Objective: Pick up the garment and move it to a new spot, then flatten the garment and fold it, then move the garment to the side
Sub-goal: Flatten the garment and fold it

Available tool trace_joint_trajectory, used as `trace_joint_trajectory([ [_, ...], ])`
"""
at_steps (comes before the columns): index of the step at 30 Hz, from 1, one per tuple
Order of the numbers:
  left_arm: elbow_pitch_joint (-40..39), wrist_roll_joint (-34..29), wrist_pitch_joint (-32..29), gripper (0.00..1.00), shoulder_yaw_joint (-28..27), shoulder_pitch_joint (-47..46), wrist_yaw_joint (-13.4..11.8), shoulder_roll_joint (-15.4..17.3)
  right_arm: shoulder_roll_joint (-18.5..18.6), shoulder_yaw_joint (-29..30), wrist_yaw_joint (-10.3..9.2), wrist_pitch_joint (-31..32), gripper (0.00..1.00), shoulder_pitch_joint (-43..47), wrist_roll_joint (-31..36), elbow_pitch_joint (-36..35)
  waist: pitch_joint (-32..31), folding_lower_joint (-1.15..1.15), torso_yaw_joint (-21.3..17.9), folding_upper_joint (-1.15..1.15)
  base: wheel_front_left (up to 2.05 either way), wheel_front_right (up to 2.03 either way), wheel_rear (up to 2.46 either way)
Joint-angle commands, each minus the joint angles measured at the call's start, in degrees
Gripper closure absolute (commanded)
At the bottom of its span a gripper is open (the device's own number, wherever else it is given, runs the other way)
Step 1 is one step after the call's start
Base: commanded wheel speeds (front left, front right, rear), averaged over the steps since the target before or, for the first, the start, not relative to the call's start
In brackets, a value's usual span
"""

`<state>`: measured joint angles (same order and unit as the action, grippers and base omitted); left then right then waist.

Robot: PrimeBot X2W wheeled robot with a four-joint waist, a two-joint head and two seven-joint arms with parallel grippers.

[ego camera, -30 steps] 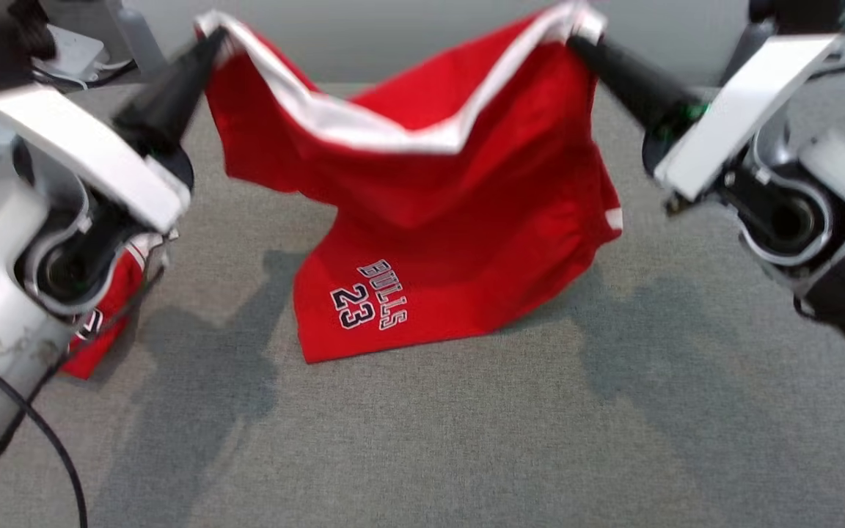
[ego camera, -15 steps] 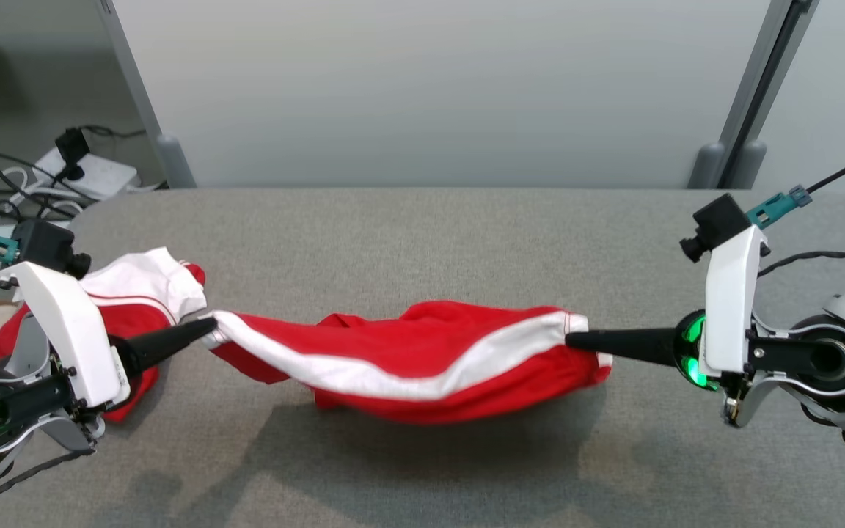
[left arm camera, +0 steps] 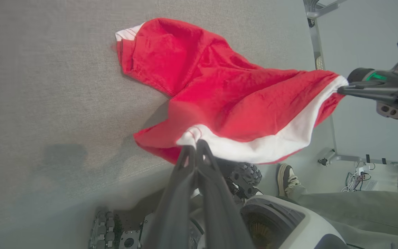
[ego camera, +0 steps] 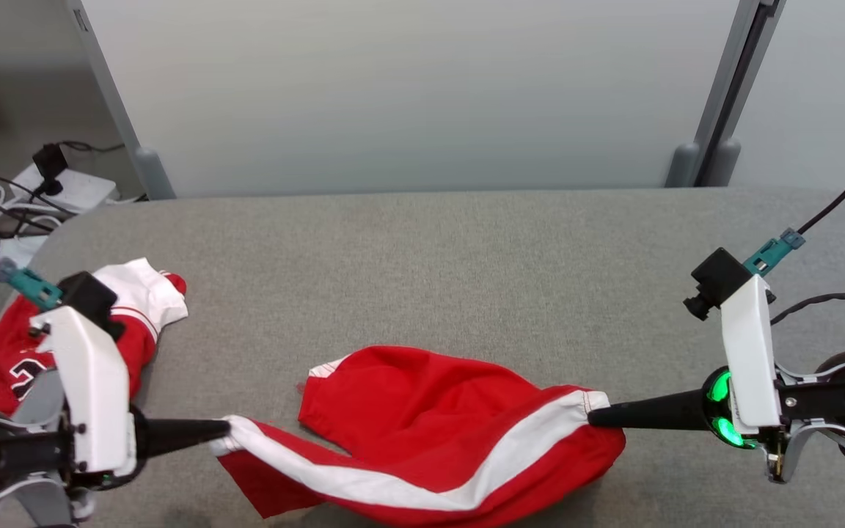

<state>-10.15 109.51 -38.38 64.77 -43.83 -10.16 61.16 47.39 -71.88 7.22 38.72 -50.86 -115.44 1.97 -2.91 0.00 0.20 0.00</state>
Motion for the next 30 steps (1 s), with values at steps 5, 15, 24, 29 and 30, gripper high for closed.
trace_joint_trajectory([
  [5,2.7,-2.0,1.5,1.00,-1.6,-1.3,0.7,-3.4,-4.4,-0.4,0.26,-4.8,1.00,-2.6,3.5,5.0,7.9,0.00,-0.4,0.00,0.00,0.00,0.00],
  [15,27.4,-20.0,34.1,1.00,-19.9,-30.7,16.8,-26.7,-26.2,12.2,0.26,-40.3,1.00,-37.5,16.6,39.3,30.8,0.00,-0.7,0.00,0.00,0.00,0.00],
  [24,33.6,-26.3,38.7,1.00,-17.8,-37.6,17.6,-28.3,-28.1,12.0,0.26,-32.8,1.00,-40.0,15.9,42.3,35.9,0.00,-2.5,0.00,0.00,0.00,0.00],
  [29,33.5,-26.1,40.3,1.00,-14.2,-31.1,17.6,-26.1,-24.7,12.2,0.26,-26.5,1.00,-34.3,13.5,38.6,40.7,0.00,-3.6,0.00,0.00,0.00,0.00],
  [30,33.1,-25.9,41.1,1.00,-13.5,-29.4,17.6,-25.7,-23.6,12.2,0.26,-25.2,1.00,-32.7,13.0,37.0,41.3,0.00,-3.7,0.00,0.00,0.00,0.00],
])
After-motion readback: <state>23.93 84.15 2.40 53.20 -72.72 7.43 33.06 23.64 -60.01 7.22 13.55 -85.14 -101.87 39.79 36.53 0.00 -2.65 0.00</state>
